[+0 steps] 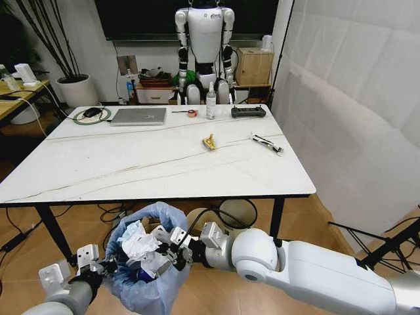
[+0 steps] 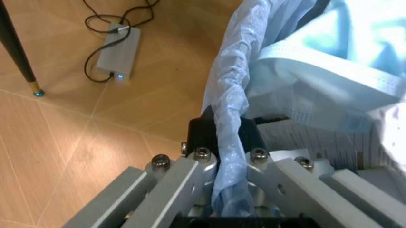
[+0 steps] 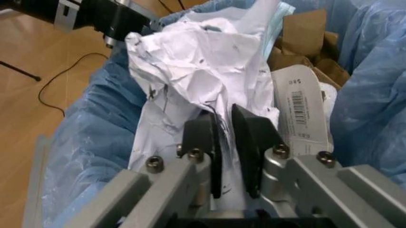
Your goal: Pick up the trash bin and place the trash from the table into it.
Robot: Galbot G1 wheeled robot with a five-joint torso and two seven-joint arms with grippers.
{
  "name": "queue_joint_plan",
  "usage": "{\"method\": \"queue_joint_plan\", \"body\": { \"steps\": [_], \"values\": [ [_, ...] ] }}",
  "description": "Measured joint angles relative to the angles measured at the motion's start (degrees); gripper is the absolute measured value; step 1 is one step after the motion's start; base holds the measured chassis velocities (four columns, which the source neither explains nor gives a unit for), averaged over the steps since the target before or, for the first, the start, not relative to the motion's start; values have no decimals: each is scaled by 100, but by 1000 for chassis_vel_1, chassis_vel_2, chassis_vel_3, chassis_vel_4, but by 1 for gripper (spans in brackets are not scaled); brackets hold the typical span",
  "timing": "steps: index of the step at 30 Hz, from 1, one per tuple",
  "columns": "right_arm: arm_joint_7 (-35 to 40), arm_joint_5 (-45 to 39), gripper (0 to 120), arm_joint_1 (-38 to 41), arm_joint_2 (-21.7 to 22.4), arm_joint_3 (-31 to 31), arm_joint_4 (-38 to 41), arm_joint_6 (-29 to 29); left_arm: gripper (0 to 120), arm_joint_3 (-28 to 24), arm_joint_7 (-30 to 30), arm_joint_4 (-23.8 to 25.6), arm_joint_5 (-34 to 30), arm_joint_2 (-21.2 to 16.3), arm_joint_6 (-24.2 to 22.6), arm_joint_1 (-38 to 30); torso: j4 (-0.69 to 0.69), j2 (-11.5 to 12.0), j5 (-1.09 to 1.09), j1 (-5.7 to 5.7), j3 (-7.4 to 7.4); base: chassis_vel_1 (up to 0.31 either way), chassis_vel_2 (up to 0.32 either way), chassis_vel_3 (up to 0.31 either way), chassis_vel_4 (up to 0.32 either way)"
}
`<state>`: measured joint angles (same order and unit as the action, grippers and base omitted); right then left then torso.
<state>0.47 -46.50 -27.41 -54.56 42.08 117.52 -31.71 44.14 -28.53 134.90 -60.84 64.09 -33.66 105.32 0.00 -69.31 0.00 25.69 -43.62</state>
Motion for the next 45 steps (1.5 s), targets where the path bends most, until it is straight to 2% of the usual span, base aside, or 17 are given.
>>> {"method": "queue_joint_plan", "body": {
  "steps": [1, 2, 5, 10, 11, 18, 19, 24, 36, 45],
  "values": [
    [12, -16, 16, -2, -11, 0, -9, 13, 0, -1, 0, 0, 0, 1, -1, 0, 0, 0, 0, 0, 0, 0, 0, 0, 0],
    [35, -49, 25, -8, -26, -3, -24, 43, 0, -1, 0, 0, -1, 1, -1, 0, 0, 0, 0, 0, 0, 0, 0, 0, 0],
    [79, -115, 30, -15, -45, -44, -48, 94, 0, -1, -1, 0, -3, 2, -2, -3, 0, 0, 0, 0, 0, 0, 0, 0, 0],
    [104, -279, 52, 1, -11, -126, 47, 115, 0, -20, 1, -40, -7, -1, -2, -37, 0, 0, 0, 0, 0, 0, 0, 0, 0],
    [104, -279, 52, 1, -11, -126, 47, 115, 0, -20, 1, -40, -7, -1, -2, -37, 0, 0, 0, 0, 0, 0, 0, 0, 0],
    [111, -268, 81, -9, 59, -204, 74, 138, 0, -37, 1, -60, -12, -10, -3, -72, 0, 0, 0, -1, 0, 0, 0, 0, 0],
    [111, -268, 81, -9, 59, -204, 74, 138, 0, -37, 1, -60, -12, -10, -3, -72, 0, 0, 0, -1, 0, 0, 0, 0, 0],
    [107, -254, 99, -1, 160, -214, 144, 147, 0, -23, -1, -60, -26, -32, -5, -72, -1, 0, 0, -1, 0, 0, 0, 0, 0],
    [104, -239, 100, -166, 470, -491, 380, 232, 0, -30, -12, -43, -40, -9, -6, -67, 0, 0, 0, -1, 0, 0, 0, 0, 0],
    [477, -596, 100, -390, 275, -1685, 45, 287, 0, -30, 11, -21, 70, 63, -5, 80, -1, 0, 0, -1, 0, 0, 0, 0, 0]
  ]
}}
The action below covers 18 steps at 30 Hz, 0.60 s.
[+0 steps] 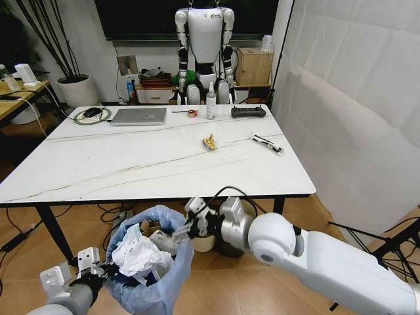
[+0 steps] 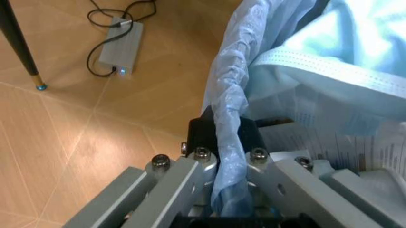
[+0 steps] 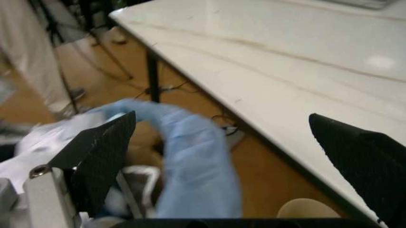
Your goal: Pick up the trash bin and place the trash from the table into it.
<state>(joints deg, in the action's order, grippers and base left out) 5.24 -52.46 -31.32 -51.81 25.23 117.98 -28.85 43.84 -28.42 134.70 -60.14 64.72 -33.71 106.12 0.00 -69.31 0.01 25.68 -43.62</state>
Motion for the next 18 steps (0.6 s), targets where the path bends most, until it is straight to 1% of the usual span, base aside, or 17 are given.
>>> {"method": "queue_joint_plan", "body": {
  "steps": [2, 3, 4, 5, 7, 8, 9, 11, 12, 14, 15, 16, 18],
  "values": [
    [110, -80, 100, -26, -45, -257, -131, 17, 0, 0, 3, 13, 6, 2, 2, 4, 0, 0, 0, 0, 0, 0, 0, 0, 0],
    [268, -165, 100, -44, -112, -564, -314, 80, 0, -1, 6, 29, 7, 3, 4, 8, 1, 0, 0, 1, 0, 0, 0, 0, 0],
    [367, -202, 100, -37, -174, -717, -471, 167, 0, -1, 7, 32, 9, 5, 5, 10, 1, 0, 0, 1, 0, 0, 0, 0, 0],
    [367, -202, 100, -37, -174, -717, -471, 167, 0, -1, 7, 32, 9, 5, 5, 10, 1, 0, 0, 1, 0, 0, 0, 0, 0],
    [410, -218, 100, -6, -241, -837, -667, 348, 0, 0, 8, 35, 12, 10, 7, 15, 2, 0, 0, 1, 0, 0, 0, 0, 0],
    [414, -240, 100, 61, -379, -1011, -973, 665, 0, -2, 10, 42, 22, 16, 9, 16, 1, 0, 0, 1, 0, 0, 0, 0, 0],
    [405, -253, 100, 106, -493, -1132, -1173, 717, 0, -5, 10, 48, 26, 17, 10, 20, 0, 0, -1, 1, 0, 0, 0, 0, 0],
    [371, -234, 100, 184, -683, -1296, -1434, 693, 0, -6, 11, 55, 31, 16, 10, 28, 1, 0, -1, 1, -1, 0, 0, 0, 0],
    [371, -234, 100, 184, -683, -1296, -1434, 693, 0, -6, 11, 55, 31, 16, 10, 28, 1, 0, -1, 1, -1, 0, 0, 0, 0],
    [361, -198, 100, 277, -984, -1446, -1776, 626, 0, 0, 14, 62, 33, 16, 12, 36, 1, 0, -2, 1, 0, 0, 0, 0, 0],
    [361, -198, 100, 277, -984, -1446, -1776, 626, 0, 0, 14, 62, 33, 16, 12, 36, 1, 0, -2, 1, 0, 0, 0, 0, 0],
    [370, -150, 100, 351, -1312, -1540, -2105, 593, 0, 9, 17, 74, 33, 18, 15, 43, 0, 0, 0, 2, -1, 0, 0, 0, 0],
    [366, -62, 100, 394, -1539, -1600, -2372, 573, 0, 14, 20, 86, 33, 21, 16, 46, -2, 0, -1, 1, -1, 0, 0, 0, 0]
  ]
}}
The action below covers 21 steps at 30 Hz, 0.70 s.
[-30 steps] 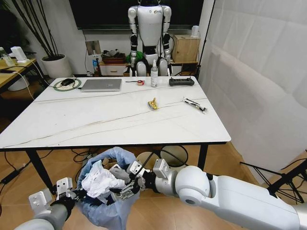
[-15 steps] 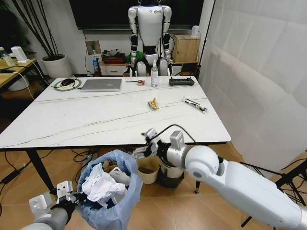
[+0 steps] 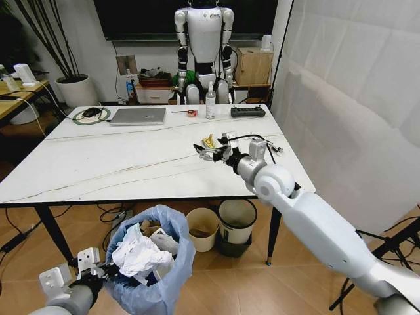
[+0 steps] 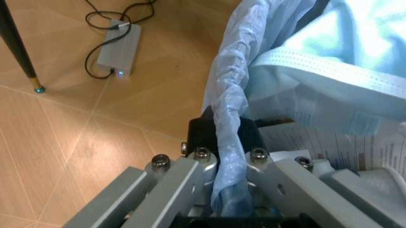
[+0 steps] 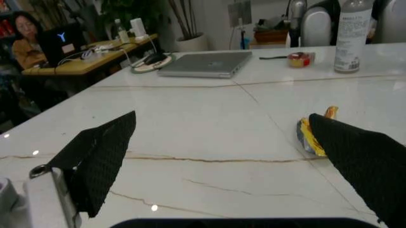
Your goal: Pick up the trash bin and place the trash from the table into it.
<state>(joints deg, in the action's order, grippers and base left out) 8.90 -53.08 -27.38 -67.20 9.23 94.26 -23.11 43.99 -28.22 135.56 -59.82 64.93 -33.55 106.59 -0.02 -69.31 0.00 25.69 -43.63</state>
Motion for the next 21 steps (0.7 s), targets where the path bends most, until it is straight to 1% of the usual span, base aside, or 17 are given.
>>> {"method": "queue_joint_plan", "body": {
  "steps": [1, 4, 10, 14, 16, 21],
  "values": [
    [0, 0, 100, 0, 0, 0, 0, 0, 0, 0, 0, 0, 0, 0, 0, 0, 0, 0, 0, 0, 0, 0, 0, 0, 0],
    [-5, 163, 100, 22, -291, -87, -410, -25, 0, 8, 1, 12, -1, 1, 3, 6, 1, 0, -1, 0, 0, 0, 0, 0, 0],
    [-41, 444, 100, 81, -593, -118, -907, 3, 0, 4, 2, 11, -2, 9, 6, 0, 4, 0, 0, 0, 0, 0, 0, 0, 0],
    [-70, 712, 100, 259, -898, -177, -1353, 3, 0, 8, 4, 4, -2, 19, 7, -9, 2, 0, -1, 0, 0, 0, 0, 0, 0],
    [-75, 754, 100, 290, -932, -186, -1414, -1, 0, 10, 4, 4, -2, 20, 8, -8, 2, 0, -1, 0, 0, 0, 0, 0, 0],
    [-209, 1236, 100, 581, -1205, -215, -1967, -21, 0, 20, 4, 4, -1, 29, 8, -13, 2, 0, -1, -1, 0, 0, 0, 0, 0]
  ]
}}
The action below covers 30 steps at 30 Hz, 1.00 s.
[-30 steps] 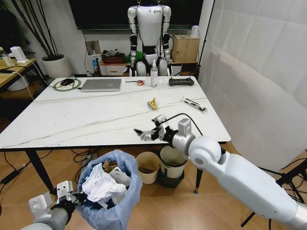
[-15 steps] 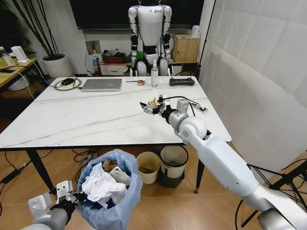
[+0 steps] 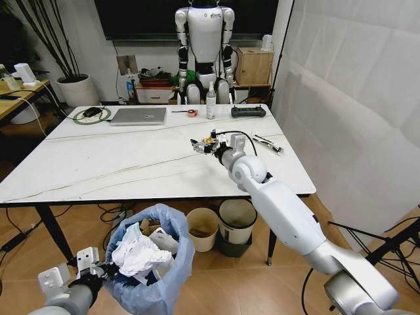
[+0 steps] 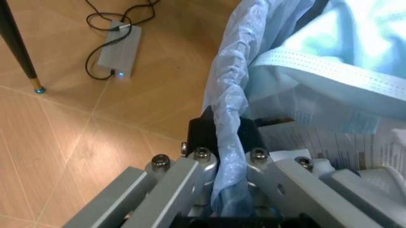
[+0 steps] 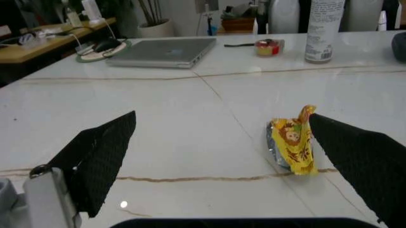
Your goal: Pick up the trash bin and place the trash from the table into it.
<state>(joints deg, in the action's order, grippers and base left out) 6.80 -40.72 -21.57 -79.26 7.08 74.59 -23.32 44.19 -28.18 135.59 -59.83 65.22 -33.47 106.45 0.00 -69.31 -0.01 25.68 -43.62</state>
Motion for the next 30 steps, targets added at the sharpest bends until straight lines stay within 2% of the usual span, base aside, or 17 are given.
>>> {"method": "queue_joint_plan", "body": {
  "steps": [2, 8, 22, 30],
  "values": [
    [-35, 110, 100, 59, -67, -3, -162, 7, 0, 0, 0, -3, 0, 1, 0, -5, 0, 0, 1, 0, 0, 0, 0, 0, 0],
    [-355, 795, 100, 371, -495, -152, -1337, 205, 0, 41, 0, 5, 3, 11, 0, 31, 0, 0, 1, 0, -1, 0, 0, 0, 0],
    [-621, 1308, 100, 693, -1021, -412, -2494, 519, 0, 78, 1, 24, 17, 45, 4, 51, -1, 0, 1, 0, 0, 0, 0, 0, 0],
    [-696, 1485, 100, 753, -1159, -584, -2929, 622, 0, 80, 7, 25, 42, 61, 6, 70, 0, 0, 1, 0, 0, 0, 0, 0, 0]
  ]
}}
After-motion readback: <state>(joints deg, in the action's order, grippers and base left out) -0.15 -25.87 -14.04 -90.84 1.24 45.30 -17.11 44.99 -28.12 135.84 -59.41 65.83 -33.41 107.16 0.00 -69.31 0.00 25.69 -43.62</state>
